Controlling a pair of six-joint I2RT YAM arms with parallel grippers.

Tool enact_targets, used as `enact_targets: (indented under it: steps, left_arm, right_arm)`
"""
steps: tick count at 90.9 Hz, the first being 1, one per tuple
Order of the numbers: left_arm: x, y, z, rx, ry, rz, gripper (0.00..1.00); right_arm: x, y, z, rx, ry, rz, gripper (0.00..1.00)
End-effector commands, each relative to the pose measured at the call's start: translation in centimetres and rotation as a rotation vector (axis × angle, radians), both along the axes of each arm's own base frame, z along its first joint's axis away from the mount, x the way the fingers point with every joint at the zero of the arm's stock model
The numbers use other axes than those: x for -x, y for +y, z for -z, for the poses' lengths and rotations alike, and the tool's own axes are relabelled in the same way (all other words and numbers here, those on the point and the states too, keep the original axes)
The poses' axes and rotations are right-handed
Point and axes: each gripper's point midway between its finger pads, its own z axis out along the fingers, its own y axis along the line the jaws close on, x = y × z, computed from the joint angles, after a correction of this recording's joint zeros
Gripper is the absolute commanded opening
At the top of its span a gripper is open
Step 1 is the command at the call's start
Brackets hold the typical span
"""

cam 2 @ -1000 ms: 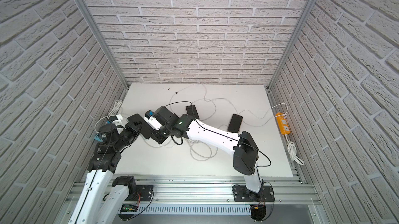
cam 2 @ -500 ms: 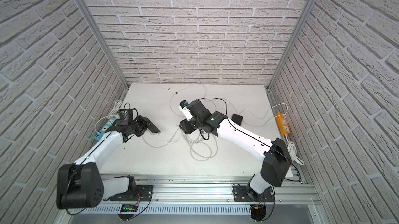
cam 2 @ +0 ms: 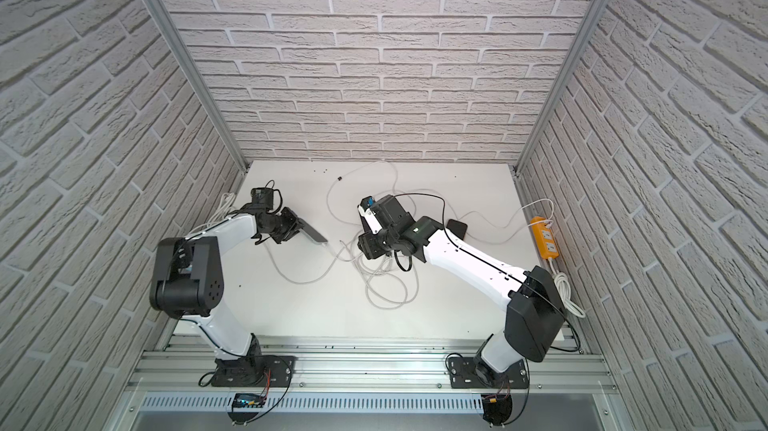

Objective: Plug the charging cable into the phone
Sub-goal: Place the phone at the center of the board, then pick up the phone at the center of the board.

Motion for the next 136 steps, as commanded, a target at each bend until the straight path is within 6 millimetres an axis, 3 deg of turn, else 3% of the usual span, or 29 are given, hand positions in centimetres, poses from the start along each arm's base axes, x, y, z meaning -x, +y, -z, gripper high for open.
enact_targets:
  steps: [1, 12, 25, 35, 45, 57, 68, 86, 105, 128, 136]
  left_arm:
    - [-0.2, -0.7, -0.4, 0.004, -0.011, 0.067, 0.30]
    - [0.7, -0.5, -1.0, -0.019, -0.003, 0.065, 0.51]
    - [3.5, 1.1, -4.1, -0.129, 0.000, 0.019, 0.75]
    - [7.0, 2.2, -6.3, -0.204, 0.014, -0.022, 0.78]
    - [10.0, 0.9, -7.4, -0.175, -0.007, 0.003, 0.78]
    - [13.3, -0.8, -7.5, -0.134, -0.020, 0.029, 0.79]
    - [15.2, -1.5, -7.2, -0.102, -0.036, 0.036, 0.88]
    - [16.3, -1.4, -6.0, -0.105, -0.012, 0.044, 0.93]
    - [16.2, -1.3, -5.4, -0.111, -0.021, 0.033, 0.93]
    - [16.3, -1.3, -5.1, -0.111, -0.015, 0.039, 0.92]
    - [16.3, -1.3, -5.1, -0.110, -0.012, 0.039, 0.92]
  right_arm:
    - [-1.7, 0.1, -0.3, 0.004, 0.000, 0.035, 0.65]
    - [-3.4, 0.5, 0.4, 0.045, 0.007, 0.045, 0.69]
    - [-6.4, 1.3, 3.1, 0.120, 0.067, 0.077, 0.77]
    - [-8.9, 2.6, 5.7, 0.189, 0.108, 0.104, 0.81]
    - [-11.4, 3.4, 7.7, 0.259, 0.130, 0.140, 0.85]
    - [-14.0, 3.6, 9.4, 0.339, 0.118, 0.182, 0.93]
    - [-15.3, 3.3, 10.8, 0.370, 0.117, 0.194, 0.99]
    - [-16.2, 2.2, 11.8, 0.416, 0.088, 0.198, 1.00]
    - [-16.6, 1.4, 14.0, 0.419, 0.138, 0.206, 1.00]
    - [-17.0, 1.6, 16.7, 0.388, 0.211, 0.188, 1.00]
    - [-16.6, 1.8, 17.7, 0.387, 0.237, 0.175, 0.95]
